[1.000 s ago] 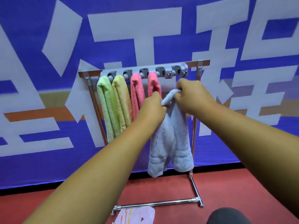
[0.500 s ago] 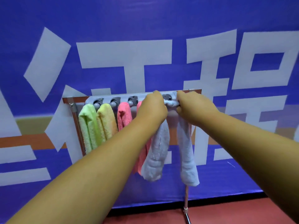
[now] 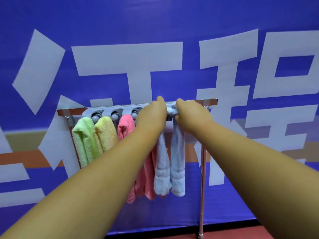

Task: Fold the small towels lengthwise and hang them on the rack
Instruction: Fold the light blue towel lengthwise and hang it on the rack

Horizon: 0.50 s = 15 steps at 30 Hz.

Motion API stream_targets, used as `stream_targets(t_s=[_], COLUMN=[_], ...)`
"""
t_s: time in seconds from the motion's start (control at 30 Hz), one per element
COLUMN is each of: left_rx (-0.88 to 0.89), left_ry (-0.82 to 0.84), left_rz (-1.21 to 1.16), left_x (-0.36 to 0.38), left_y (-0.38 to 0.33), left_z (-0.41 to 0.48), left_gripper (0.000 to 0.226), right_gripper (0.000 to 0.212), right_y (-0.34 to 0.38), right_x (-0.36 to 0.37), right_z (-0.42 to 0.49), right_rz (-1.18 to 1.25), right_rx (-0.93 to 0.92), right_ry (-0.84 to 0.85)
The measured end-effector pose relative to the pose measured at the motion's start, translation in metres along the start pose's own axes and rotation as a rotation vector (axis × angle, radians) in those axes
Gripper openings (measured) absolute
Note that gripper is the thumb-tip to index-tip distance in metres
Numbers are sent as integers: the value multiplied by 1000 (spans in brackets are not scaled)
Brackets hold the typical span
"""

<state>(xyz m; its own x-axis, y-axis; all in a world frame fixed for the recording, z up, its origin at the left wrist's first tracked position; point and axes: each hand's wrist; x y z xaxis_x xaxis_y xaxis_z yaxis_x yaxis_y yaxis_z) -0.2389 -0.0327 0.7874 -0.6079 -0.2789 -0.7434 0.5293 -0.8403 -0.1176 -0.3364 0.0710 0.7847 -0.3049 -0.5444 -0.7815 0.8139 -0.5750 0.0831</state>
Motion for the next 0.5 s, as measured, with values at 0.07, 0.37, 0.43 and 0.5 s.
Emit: stream_targets(t_s=[0.07, 0.37, 0.43, 0.5], left_rx=[48, -74, -109, -137], left_ry=[51, -44, -11, 73], left_rz=[21, -190, -233, -326], left_x=[18, 36, 40, 48], left_y=[1, 0, -1, -1], left_z=[-16, -32, -35, -41], left_gripper=[23, 16, 21, 23], right_gripper=[16, 21, 34, 35], right_y=[0, -4, -6, -8], right_x=[15, 38, 47, 57], right_z=[-10, -27, -33, -40], right_rz=[-1, 328, 376, 427], right_rx=[-19, 203, 253, 324], right_ry=[84, 51, 86, 121])
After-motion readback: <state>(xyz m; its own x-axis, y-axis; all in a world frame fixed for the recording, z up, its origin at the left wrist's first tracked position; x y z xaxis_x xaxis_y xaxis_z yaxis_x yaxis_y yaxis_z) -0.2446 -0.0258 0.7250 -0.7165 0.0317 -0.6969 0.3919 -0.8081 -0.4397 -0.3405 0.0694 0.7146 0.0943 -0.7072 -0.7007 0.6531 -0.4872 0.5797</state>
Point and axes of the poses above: each hand's wrist, its own z-axis towards the middle knuckle, its own x-axis out of the palm, y = z × x, and after that the axes turned 5 degrees about -y, right-handed
